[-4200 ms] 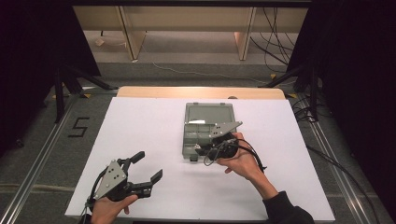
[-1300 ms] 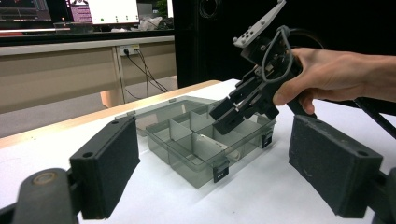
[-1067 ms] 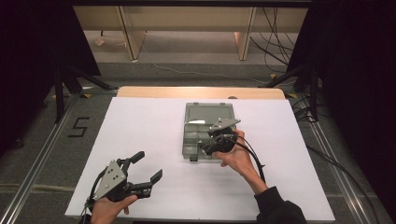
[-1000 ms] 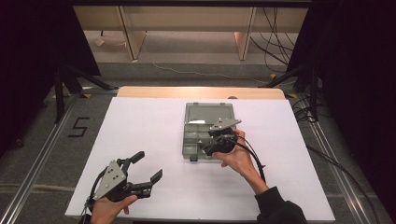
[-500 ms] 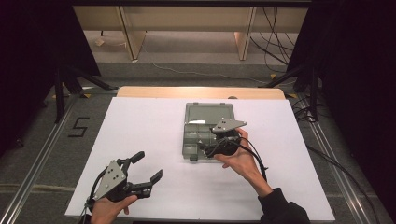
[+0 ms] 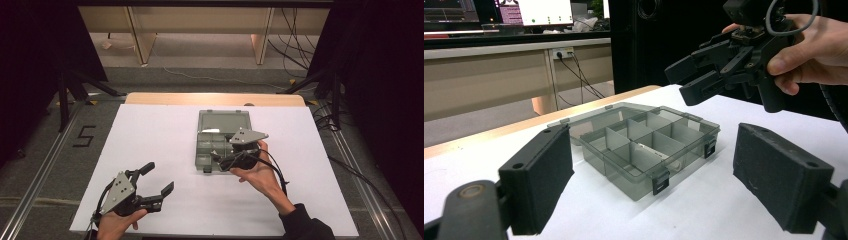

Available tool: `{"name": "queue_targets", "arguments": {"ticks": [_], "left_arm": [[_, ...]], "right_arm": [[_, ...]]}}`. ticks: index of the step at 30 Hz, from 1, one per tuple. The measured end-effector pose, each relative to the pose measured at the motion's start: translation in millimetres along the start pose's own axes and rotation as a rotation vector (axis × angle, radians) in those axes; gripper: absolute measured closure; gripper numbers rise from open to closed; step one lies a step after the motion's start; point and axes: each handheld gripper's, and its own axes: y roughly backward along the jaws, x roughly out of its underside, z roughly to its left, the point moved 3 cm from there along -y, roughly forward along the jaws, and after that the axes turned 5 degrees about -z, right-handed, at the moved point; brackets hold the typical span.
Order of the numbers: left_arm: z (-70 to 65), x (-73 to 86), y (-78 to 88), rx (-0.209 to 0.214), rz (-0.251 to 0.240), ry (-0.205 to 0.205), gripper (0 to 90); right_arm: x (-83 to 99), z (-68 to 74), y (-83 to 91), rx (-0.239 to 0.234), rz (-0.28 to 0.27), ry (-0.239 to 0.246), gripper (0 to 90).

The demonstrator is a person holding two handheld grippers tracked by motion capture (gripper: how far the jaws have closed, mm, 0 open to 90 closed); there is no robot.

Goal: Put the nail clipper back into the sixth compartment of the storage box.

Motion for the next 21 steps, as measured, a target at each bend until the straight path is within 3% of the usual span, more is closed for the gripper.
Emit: {"name": "queue_targets", "arguments": {"ticks": [12, 21], "left_arm": [[-0.2, 0.1, 0.2, 0.000, 0.003, 0.000, 15.6], [-0.2, 0.0, 0.2, -0.001, 0.003, 0.000, 15.5]], "right_arm": [[-3.5, 5.1, 8.6, 0.016, -0.054, 0.027, 19.9], [-2.3, 7.2, 17.9, 0.018, -0.081, 0.015, 19.9]]}}
